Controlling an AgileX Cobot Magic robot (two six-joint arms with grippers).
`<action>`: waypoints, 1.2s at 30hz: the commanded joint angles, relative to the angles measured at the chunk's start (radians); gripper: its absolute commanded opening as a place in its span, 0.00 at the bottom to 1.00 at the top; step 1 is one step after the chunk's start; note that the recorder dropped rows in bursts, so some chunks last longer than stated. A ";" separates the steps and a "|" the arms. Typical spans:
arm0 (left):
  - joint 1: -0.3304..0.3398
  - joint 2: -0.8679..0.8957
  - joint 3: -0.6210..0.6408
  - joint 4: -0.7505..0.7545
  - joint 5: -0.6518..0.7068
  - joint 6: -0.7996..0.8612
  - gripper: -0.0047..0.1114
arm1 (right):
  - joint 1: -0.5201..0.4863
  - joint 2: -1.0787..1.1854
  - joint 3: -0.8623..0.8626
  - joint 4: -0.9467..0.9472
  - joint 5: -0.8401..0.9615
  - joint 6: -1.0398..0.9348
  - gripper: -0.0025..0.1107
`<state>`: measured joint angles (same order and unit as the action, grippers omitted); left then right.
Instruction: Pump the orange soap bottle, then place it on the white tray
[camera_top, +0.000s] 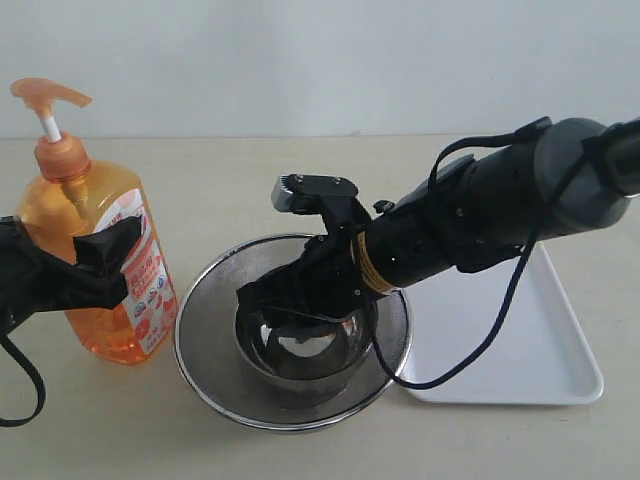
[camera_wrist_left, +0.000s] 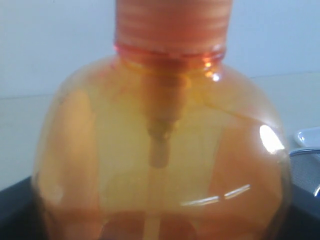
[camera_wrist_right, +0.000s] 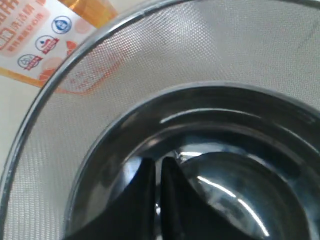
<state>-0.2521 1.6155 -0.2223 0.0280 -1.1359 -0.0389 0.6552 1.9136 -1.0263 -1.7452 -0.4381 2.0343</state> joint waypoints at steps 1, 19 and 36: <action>-0.004 0.000 0.003 -0.003 -0.036 0.007 0.08 | 0.046 0.017 -0.007 0.001 0.042 -0.010 0.02; -0.004 0.000 0.003 0.010 -0.034 0.007 0.08 | 0.103 0.034 -0.097 0.017 0.076 -0.010 0.02; -0.004 0.000 0.003 0.010 -0.034 0.007 0.08 | 0.103 0.014 -0.111 0.001 0.037 0.032 0.02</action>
<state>-0.2521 1.6155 -0.2223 0.0338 -1.1359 -0.0389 0.7574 1.9386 -1.1343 -1.7307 -0.3873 2.0424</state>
